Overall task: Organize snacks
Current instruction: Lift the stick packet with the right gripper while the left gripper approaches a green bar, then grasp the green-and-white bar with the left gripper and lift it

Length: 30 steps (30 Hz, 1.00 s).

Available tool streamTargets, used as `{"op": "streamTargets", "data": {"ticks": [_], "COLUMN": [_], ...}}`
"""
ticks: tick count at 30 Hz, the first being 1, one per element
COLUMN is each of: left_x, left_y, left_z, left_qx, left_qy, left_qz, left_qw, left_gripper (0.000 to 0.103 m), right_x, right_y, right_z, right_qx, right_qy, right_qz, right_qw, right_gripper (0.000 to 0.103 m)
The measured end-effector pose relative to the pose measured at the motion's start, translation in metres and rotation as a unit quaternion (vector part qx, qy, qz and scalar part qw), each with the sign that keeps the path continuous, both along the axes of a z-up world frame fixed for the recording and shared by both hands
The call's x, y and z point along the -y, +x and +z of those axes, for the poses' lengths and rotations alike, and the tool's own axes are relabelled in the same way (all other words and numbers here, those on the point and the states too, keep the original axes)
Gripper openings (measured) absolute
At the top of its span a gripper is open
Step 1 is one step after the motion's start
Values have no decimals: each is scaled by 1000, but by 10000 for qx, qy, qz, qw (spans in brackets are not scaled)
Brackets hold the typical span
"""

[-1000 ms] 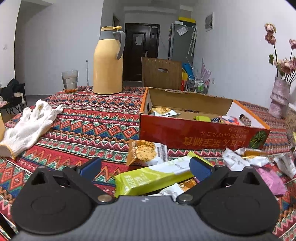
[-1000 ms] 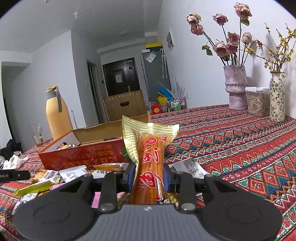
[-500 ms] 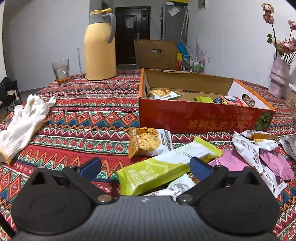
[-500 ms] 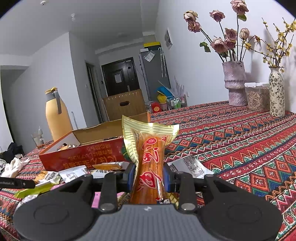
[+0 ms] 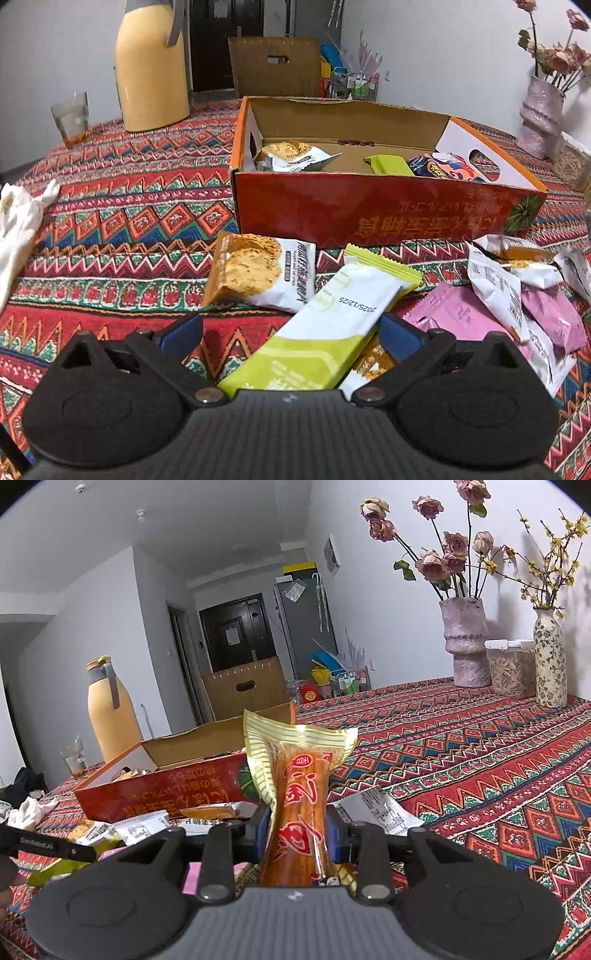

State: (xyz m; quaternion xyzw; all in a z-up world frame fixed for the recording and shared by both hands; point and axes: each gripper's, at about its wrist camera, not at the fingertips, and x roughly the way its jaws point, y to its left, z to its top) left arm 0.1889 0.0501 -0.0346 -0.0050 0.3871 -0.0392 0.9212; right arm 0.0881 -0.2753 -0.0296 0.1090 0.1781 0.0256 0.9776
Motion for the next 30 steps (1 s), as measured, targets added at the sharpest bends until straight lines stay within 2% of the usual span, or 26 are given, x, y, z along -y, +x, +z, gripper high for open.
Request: {"op": "streamTargets", "data": {"ticks": [2,7,10,14,23,29,30], "left_x": [-2,0,2,6,14,17,17], "left_y": [2,-8,-14,-23,-37,-33,-30], "left_z": [-2,2,3,6,16,12,10], "left_qx": [-129,-71,-23,143,477,272,220], "left_qy": [-148,-207,-169,-54,18,59,46], "left_qz": [-31,-139,-197,-180,-187,-124,-108], "left_qw": [9998,9997,9997,9997,9987,9995,9997], "left_gripper": [88,54,44,40,39,42,45], "right_x": [0,-1,-3,-5,-9,-11,-11], "right_y": [0,0,0,-2,-11,-15,-16], "right_z": [0,0,1,3,9,10,10], "right_qx": [-5,-6,1,24,112,125,127], "right_qy": [-4,-9,-26,-55,-116,-131,-134], "right_qz": [0,13,49,81,94,127,137], "right_qw": [10000,10000,10000,9999,9998,9998,9997], "right_gripper": [30,30,30,30,30,30,30]}}
